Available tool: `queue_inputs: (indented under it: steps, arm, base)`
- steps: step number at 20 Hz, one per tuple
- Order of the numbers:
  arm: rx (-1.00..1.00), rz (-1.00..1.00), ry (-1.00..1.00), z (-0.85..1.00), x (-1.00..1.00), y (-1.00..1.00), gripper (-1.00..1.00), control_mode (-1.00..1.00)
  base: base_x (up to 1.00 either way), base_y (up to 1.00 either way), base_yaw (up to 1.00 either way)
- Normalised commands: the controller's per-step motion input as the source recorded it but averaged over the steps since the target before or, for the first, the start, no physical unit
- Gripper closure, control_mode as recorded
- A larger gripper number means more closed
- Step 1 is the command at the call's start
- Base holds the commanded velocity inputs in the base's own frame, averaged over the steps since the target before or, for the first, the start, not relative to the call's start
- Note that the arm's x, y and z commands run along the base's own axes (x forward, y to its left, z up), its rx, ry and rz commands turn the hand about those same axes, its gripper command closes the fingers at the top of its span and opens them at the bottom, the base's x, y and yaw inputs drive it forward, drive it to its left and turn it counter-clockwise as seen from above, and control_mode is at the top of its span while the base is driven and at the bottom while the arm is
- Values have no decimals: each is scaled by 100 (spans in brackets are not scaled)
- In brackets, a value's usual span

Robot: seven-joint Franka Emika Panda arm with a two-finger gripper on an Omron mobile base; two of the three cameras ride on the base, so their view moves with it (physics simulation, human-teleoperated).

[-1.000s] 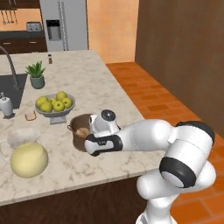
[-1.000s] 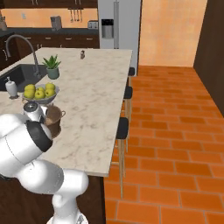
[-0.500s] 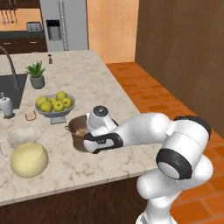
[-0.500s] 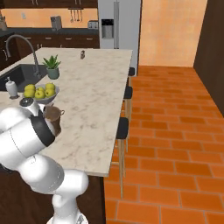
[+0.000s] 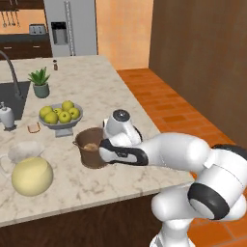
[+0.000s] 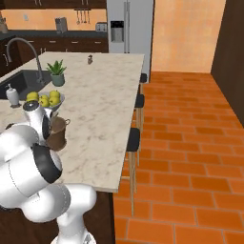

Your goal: Open the cabinet, pick up the bread from the cabinet and place it in the basket. Then move the basket to the dining counter.

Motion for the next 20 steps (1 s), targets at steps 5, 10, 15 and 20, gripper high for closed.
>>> queue_inputs:
  steps: [5,10,15,20]
  arm:
    - [27,-8,9,100,-94,-6,-100,-100]
    - [22,-31,11,67,-100,-28,-100,-100]
    - [23,-48,11,42,-100,-38,-100,-100]
    - [19,-42,0,17,-100,-37,-100,-100]
  base:
    - [0,0,0]
    - [0,0,0]
    - [0,0,0]
    - [0,0,0]
